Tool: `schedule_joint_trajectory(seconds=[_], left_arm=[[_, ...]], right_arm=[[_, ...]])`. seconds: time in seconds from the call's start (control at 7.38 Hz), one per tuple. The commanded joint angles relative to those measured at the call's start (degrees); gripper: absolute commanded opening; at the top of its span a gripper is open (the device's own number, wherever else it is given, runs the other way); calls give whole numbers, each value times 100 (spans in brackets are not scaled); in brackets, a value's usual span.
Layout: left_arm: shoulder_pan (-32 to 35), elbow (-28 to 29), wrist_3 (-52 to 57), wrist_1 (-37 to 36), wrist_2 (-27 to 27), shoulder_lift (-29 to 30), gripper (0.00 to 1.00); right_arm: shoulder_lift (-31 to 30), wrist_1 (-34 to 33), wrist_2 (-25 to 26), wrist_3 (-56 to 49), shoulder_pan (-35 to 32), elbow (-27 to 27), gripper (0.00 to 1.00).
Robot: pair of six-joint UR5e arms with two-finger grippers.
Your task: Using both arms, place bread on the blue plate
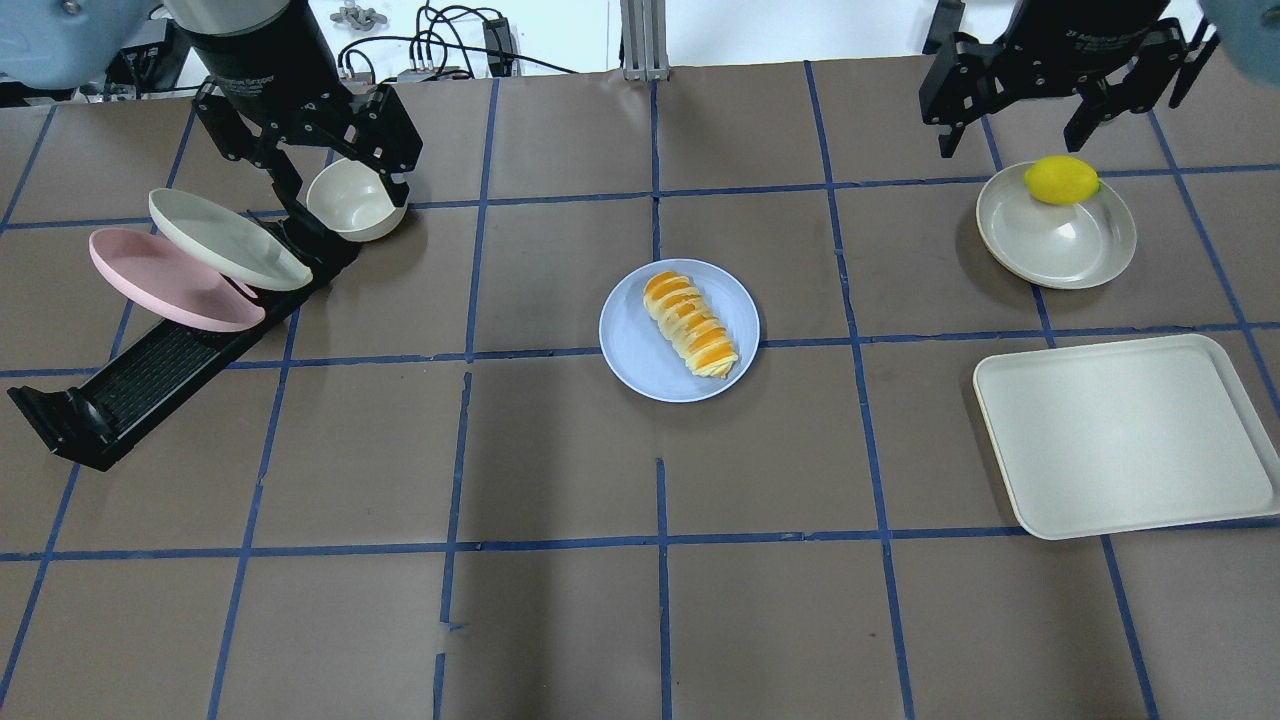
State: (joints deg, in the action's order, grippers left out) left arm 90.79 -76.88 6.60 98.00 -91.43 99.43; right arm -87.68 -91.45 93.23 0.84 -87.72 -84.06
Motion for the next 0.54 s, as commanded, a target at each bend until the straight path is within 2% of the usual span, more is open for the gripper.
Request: schedule_joint_trajectory(seconds=[0.0,0.41], left_arm=[[0,-3,-1,0,2,-3,100],[0,-3,-1,0,2,-11,100]], right_arm=[[-100,-58,-251,48,-8,-251,98],[-188,127,-288,13,-25,-391,97]])
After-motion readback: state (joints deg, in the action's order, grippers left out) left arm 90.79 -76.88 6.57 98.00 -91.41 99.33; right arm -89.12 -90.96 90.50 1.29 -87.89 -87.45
